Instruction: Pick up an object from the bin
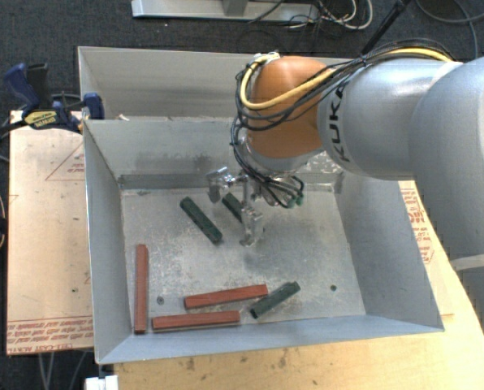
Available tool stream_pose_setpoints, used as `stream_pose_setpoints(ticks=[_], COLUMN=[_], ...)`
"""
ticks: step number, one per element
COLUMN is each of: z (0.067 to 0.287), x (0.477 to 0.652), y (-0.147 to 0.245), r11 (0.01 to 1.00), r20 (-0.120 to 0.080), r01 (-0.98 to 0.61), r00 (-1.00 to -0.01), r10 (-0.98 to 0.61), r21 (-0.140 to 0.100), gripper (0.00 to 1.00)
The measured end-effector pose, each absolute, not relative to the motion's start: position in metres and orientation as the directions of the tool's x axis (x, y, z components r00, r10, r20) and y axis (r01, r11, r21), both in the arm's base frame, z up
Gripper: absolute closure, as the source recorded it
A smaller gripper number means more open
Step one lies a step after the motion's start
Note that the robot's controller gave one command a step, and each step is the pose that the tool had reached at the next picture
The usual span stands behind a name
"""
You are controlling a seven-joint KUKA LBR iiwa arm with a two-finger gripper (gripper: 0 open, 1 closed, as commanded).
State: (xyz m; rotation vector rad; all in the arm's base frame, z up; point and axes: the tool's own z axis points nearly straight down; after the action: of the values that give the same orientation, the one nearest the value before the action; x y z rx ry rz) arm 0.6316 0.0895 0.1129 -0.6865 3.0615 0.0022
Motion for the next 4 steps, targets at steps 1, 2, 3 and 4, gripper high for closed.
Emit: stream_pose_setpoints(ticks=[1,2,3,4], z=[0.113,0.080,0.073,0.080], x=[0.632,0.617,0.622,0.641], y=[0.089,0.148,0.158,0.086], r11=[0.904,0.923,0.933,0.949], r20=[-0.004,-0.005,-0.004,-0.004], r01=[-0.427,-0.384,-0.360,-0.314], r00=[-0.904,-0.923,-0.933,-0.949], r10=[-0.427,-0.384,-0.360,-0.314], r21=[0.001,0.000,0.008,0.001], gripper=[0.00,0.00,0.00,1.00])
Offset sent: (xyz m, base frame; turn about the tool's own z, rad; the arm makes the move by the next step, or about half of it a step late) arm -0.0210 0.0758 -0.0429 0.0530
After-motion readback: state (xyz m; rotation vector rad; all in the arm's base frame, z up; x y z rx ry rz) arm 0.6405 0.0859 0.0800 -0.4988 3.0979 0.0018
